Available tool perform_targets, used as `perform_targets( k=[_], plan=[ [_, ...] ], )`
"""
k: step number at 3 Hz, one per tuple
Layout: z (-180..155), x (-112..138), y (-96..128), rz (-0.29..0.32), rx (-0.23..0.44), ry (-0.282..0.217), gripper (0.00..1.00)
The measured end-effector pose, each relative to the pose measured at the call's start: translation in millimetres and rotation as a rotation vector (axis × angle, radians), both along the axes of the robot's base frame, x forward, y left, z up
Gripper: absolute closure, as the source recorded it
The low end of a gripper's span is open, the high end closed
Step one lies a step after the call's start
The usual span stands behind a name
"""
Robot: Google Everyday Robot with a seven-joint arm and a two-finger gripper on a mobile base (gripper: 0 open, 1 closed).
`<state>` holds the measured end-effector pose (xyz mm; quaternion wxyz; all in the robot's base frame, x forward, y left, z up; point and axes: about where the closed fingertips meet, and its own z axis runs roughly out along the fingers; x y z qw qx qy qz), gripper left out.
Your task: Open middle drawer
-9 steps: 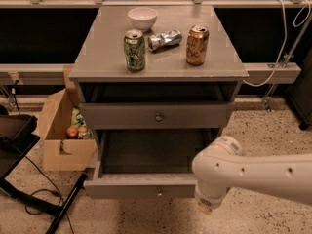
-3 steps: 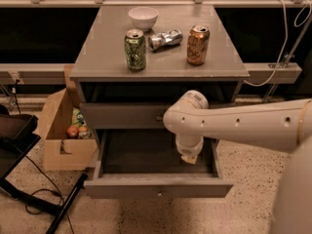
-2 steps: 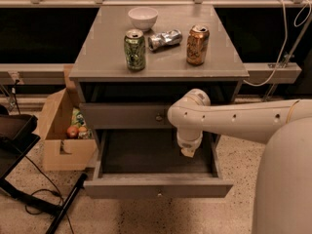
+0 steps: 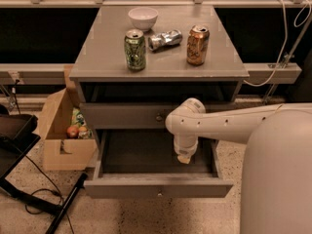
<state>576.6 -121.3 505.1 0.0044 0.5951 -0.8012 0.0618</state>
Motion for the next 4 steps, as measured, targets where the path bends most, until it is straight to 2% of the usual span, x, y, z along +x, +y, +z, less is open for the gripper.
perform_targets(
  k=[1, 2, 3, 4],
  plan=[
    [-71, -2, 1, 0.063, 0.073, 0.030, 1.00],
    [-106, -3, 0, 0.094, 0.108, 0.038, 1.00],
    [-110, -4, 0, 0.096, 0.110, 0.043, 1.00],
    [-111, -15, 0, 0.088, 0.118, 0.090, 1.00]
  ],
)
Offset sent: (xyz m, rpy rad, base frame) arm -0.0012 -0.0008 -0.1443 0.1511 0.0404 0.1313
